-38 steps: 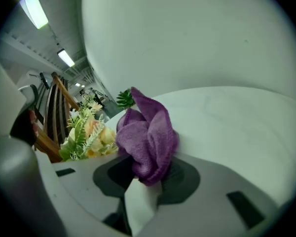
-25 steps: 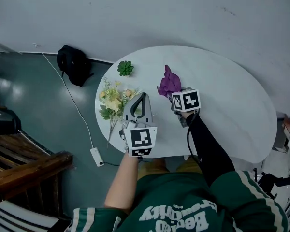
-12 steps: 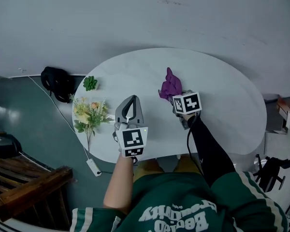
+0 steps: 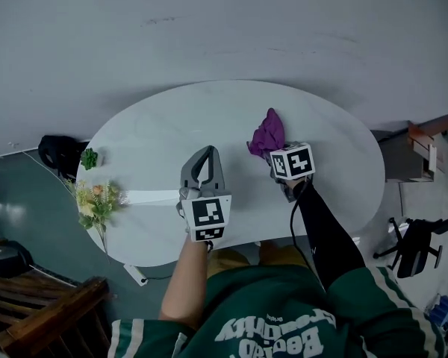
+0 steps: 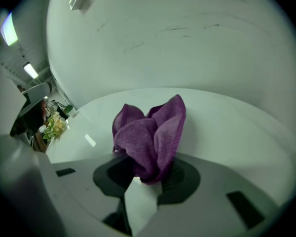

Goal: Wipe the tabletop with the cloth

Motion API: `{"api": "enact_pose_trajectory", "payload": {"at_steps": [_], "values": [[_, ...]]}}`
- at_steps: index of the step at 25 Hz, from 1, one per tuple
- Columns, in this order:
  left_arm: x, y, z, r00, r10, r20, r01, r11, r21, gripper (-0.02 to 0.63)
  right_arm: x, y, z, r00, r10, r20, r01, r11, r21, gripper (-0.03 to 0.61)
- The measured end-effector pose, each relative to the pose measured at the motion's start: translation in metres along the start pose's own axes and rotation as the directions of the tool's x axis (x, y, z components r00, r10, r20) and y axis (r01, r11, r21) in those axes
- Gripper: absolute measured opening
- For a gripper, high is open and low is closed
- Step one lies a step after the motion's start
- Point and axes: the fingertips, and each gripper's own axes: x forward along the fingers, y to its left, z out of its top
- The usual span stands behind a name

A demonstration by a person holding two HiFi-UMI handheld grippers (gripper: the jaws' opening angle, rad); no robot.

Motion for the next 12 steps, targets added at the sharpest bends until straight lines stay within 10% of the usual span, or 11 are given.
{"api": "enact_pose_trajectory", "payload": {"at_steps": [12], "values": [[0.077, -0.155, 0.041, 0.989, -0.146, 0.022, 0.144, 0.988, 0.051, 0.002, -0.075, -0.167, -0.046, 0.997, -0.077, 0.015, 0.075, 0.992, 0.106, 0.124]]}}
